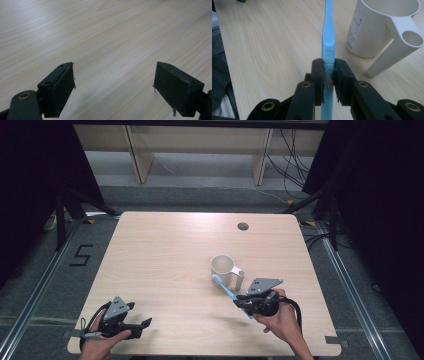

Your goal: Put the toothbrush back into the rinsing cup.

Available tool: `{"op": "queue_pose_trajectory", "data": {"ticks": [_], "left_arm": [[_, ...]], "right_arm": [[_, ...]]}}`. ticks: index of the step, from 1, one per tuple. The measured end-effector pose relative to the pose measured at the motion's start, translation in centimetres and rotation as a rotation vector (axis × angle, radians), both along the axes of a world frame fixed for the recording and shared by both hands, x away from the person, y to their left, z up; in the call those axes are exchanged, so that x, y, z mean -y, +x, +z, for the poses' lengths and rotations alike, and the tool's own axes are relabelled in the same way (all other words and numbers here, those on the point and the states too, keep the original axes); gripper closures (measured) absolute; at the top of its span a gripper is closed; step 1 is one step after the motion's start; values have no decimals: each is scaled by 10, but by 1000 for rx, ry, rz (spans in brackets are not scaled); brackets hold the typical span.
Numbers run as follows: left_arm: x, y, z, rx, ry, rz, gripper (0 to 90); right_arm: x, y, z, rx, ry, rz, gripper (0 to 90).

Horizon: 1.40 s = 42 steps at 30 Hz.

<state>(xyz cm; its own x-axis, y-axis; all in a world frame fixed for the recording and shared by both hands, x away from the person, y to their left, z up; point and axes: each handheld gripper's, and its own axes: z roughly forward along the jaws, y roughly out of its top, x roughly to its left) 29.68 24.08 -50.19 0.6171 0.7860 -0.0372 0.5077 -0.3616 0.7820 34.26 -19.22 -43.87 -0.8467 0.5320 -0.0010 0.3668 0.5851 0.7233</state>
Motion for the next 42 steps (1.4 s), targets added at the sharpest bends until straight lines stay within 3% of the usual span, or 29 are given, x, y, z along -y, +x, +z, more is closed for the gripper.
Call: {"op": "queue_pose_trajectory", "data": {"ticks": [1,7,9,12,19,26,31,32,33,38,40,41,42], "left_arm": [[0,0,0,1,3,1,159],[0,0,1,2,8,-2,159],[0,0,0,2,-2,-3,159],[0,0,0,3,-2,-3,159],[-1,0,0,-2,7,3,159],[-1,-1,0,3,0,-5,159],[-1,0,0,1,-2,-3,160],[1,-1,-1,7,-33,15,159],[-1,0,-1,1,-2,0,159],[0,0,0,3,-1,-2,159],[0,-1,0,2,2,4,159],[0,-1,0,3,2,3,159],[0,0,0,2,-2,-1,159]], "right_arm": [[1,0,1,24,24,-8,788],[5,1,4,33,75,-12,788],[7,1,6,64,101,-21,788],[9,0,7,59,108,-31,788],[14,1,13,105,141,-46,788],[16,1,17,108,170,-65,788],[20,2,21,136,197,-76,788],[21,2,23,137,212,-85,788],[22,3,24,148,211,-78,788],[25,3,29,158,226,-101,788],[28,6,30,195,236,-105,789],[28,6,30,182,238,-110,788],[29,8,29,199,248,-119,788]]}}
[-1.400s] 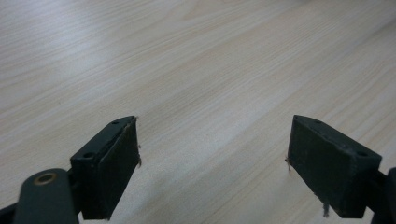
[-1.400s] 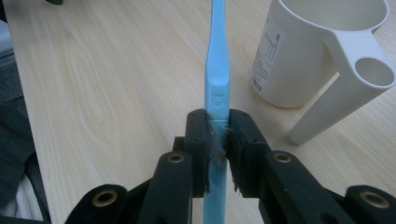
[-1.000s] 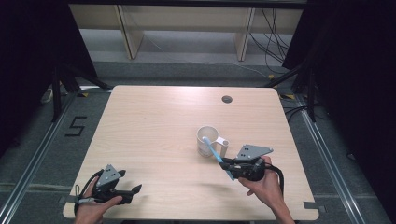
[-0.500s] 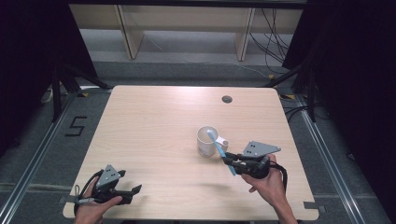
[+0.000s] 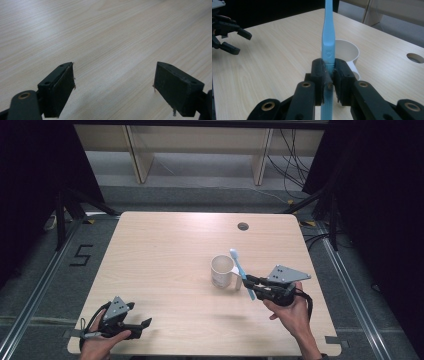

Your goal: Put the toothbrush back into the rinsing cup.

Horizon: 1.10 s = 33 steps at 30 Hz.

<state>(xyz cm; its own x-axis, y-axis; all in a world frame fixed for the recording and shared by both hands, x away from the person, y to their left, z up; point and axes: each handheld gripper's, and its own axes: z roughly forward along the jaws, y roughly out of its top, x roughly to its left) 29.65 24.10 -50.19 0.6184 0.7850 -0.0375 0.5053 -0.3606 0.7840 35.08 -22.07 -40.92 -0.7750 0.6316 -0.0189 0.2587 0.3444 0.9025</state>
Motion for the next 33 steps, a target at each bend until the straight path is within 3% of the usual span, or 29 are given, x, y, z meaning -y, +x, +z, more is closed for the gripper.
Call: {"op": "queue_pose_trajectory", "data": {"ticks": [16,17,18,20,22,24,28,32,33], "left_arm": [[0,0,0,0,2,8,159],[0,0,0,1,-4,11,159],[0,0,0,1,-4,11,159],[0,0,0,-2,-5,8,159],[0,0,0,0,-2,4,159],[0,0,0,-1,-3,1,159],[0,0,0,2,2,-1,159],[0,0,0,2,1,0,159],[0,0,0,2,0,0,159]], "right_arm": [[3,5,0,-11,27,-25,788],[3,7,-1,19,26,-25,788],[3,7,-1,19,26,-25,788],[1,7,-1,-8,35,-21,788],[0,9,-2,14,37,-23,788],[0,8,-1,-25,40,-22,788],[-2,12,1,4,53,-20,788],[-2,13,2,-15,58,-16,789],[-1,15,2,16,51,-15,788]]}}
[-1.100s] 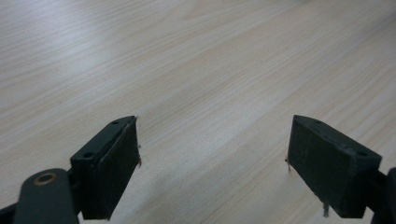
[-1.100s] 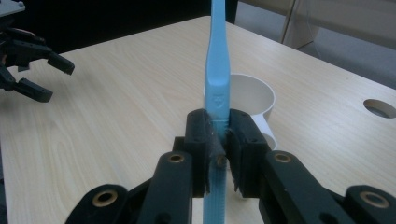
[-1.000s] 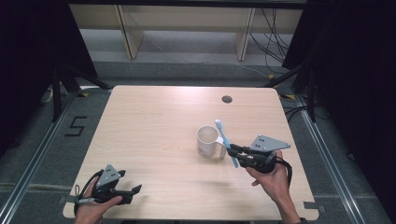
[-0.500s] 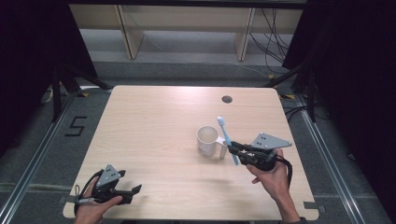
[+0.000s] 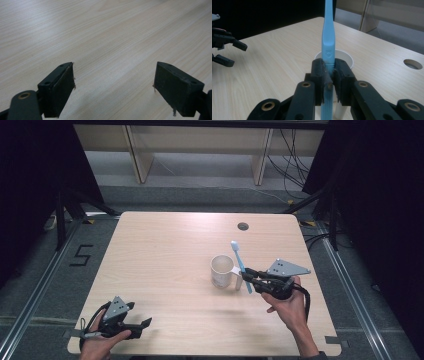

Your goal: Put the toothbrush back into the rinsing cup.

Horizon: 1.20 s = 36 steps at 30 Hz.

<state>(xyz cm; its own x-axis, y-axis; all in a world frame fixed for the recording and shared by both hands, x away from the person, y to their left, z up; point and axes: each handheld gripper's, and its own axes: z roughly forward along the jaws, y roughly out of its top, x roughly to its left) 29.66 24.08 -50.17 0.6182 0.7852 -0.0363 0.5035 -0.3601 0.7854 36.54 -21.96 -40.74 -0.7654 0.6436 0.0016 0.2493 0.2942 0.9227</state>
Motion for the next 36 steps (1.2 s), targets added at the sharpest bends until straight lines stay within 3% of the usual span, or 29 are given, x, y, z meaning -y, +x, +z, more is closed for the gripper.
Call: {"op": "queue_pose_trajectory", "data": {"ticks": [5,8,9,11,14,15,17,18,20,25,26,28,33,36], "left_arm": [[0,0,0,0,2,-1,159],[0,0,0,0,3,0,159],[0,0,0,-1,9,-1,159],[0,0,0,-2,9,-3,159],[0,0,0,1,7,-5,159],[0,0,0,-3,9,-4,159],[0,0,0,-1,8,-3,159],[2,0,-1,4,-18,14,159],[2,0,-1,5,-15,10,159],[2,0,-1,5,-16,8,159],[1,0,0,1,1,0,159],[2,0,-1,5,-18,10,159],[2,0,-1,4,-15,6,159],[2,0,-1,4,-15,8,159]], "right_arm": [[0,3,0,8,17,-9,788],[1,3,0,-19,41,-9,788],[2,6,1,19,25,-14,789],[2,5,2,-9,42,-15,788],[2,7,5,1,52,-19,788],[2,10,6,38,48,-18,788],[0,10,7,8,61,-17,788],[-1,13,7,49,57,-27,789],[-3,14,8,18,77,-10,788],[-5,21,7,57,80,-24,789],[-6,21,7,32,94,-31,789],[-5,25,6,47,103,-31,788],[-6,28,4,39,149,-35,788],[-6,31,2,46,150,-39,788]]}}
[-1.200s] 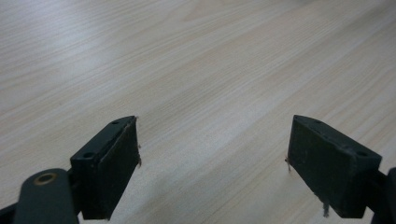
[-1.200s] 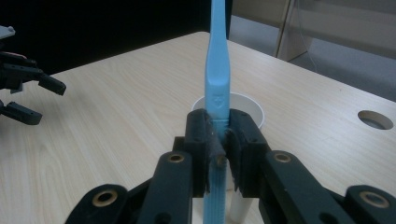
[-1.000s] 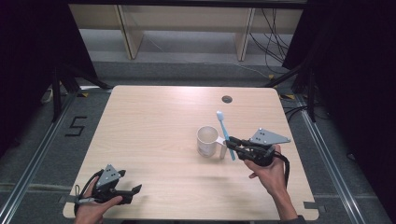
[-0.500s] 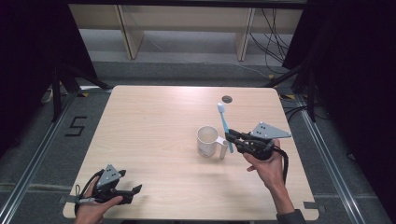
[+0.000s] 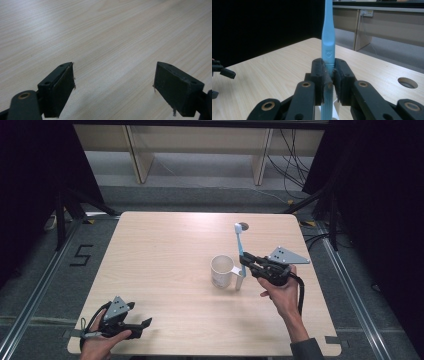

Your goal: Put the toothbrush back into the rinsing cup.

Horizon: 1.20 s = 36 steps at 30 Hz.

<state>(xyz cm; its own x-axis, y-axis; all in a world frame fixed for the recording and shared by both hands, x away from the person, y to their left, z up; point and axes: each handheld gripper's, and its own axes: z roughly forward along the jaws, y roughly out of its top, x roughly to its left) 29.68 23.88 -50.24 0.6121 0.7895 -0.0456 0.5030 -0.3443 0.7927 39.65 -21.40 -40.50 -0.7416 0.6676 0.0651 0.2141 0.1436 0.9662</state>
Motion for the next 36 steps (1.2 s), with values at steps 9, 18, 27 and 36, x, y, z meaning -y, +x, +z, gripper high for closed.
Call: {"op": "queue_pose_trajectory", "data": {"ticks": [9,18,27,36], "left_arm": [[0,0,0,0,-3,0,159],[0,0,0,-1,-1,3,159],[-2,0,1,-7,25,-17,159],[0,0,1,-2,2,2,159]], "right_arm": [[-1,5,-3,15,8,-17,788],[-3,9,-7,23,8,-14,788],[-5,12,-13,29,8,-17,788],[-5,12,-21,13,3,-15,788]]}}
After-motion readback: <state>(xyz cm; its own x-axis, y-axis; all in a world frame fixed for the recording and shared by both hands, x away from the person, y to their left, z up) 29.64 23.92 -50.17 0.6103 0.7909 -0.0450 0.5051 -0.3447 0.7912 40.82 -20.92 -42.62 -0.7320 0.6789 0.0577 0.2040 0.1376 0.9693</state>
